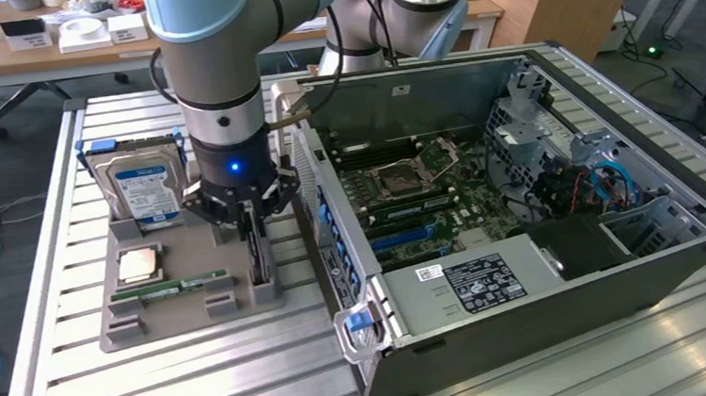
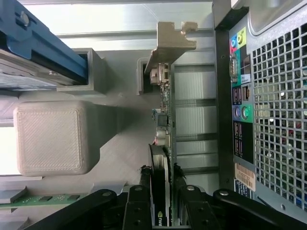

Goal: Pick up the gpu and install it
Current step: 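Pick up the gpu and move the gpu toward the slot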

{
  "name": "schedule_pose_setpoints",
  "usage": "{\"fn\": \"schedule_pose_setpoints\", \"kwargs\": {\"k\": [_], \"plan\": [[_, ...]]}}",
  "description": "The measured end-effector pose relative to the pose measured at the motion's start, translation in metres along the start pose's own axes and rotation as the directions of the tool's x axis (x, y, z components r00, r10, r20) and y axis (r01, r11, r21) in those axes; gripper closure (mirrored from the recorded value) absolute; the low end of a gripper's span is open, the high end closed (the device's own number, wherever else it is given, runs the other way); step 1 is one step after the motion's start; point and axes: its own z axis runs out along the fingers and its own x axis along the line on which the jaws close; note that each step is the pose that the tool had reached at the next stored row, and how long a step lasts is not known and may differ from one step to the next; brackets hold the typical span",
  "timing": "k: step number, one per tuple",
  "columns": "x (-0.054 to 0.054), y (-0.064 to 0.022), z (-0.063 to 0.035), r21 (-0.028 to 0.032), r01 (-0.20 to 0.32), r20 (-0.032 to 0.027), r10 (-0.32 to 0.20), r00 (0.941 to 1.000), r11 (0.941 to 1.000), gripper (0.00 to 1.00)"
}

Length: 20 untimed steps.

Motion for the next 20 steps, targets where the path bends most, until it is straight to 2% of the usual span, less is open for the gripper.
{"fn": "schedule_pose_setpoints", "kwargs": {"k": [11,14,20], "plan": [[0.0002,0.0000,0.0000,-0.0004,0.015,-0.0006,-0.015,0.9999,0.9999,0.70],[0.0002,0.0000,0.0000,-0.0002,0.015,-0.0006,-0.015,0.9999,0.9999,0.74],[0.0002,0.0000,0.0000,-0.0003,0.015,-0.0006,-0.015,0.9999,0.9999,0.74]]}}
